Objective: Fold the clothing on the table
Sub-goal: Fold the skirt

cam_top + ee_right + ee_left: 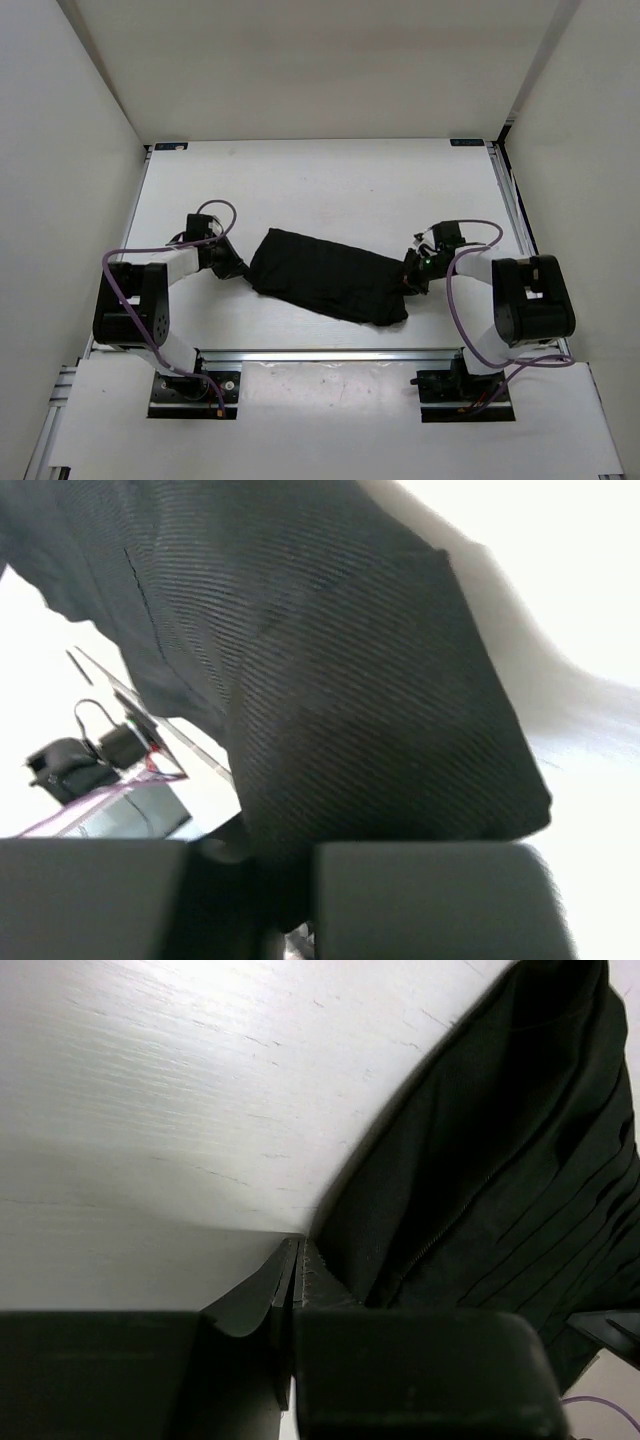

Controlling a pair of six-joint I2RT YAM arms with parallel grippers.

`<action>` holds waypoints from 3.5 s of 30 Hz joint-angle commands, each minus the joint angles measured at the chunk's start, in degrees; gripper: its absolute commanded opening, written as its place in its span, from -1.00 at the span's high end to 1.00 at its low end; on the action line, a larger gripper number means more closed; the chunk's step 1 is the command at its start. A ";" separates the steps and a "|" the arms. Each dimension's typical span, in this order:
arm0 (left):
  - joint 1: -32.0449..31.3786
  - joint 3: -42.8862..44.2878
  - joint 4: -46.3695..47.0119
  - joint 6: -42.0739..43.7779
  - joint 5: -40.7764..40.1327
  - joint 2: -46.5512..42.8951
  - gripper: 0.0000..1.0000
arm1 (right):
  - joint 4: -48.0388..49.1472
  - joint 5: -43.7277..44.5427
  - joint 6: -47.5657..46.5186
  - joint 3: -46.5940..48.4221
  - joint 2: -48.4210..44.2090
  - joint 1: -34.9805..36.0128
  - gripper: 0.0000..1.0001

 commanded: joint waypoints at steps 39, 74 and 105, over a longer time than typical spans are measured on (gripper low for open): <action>-19.08 17.78 5.54 -12.61 17.15 2.41 0.96 | -27.03 15.04 -20.80 24.65 12.93 -10.95 1.00; -27.54 6.18 0.88 -4.96 -7.21 8.04 1.00 | -35.82 6.25 -13.87 44.85 7.82 0.55 0.99; -15.77 5.73 -2.80 -1.89 -7.11 1.03 1.00 | 38.67 -41.64 34.73 32.70 16.98 15.77 0.08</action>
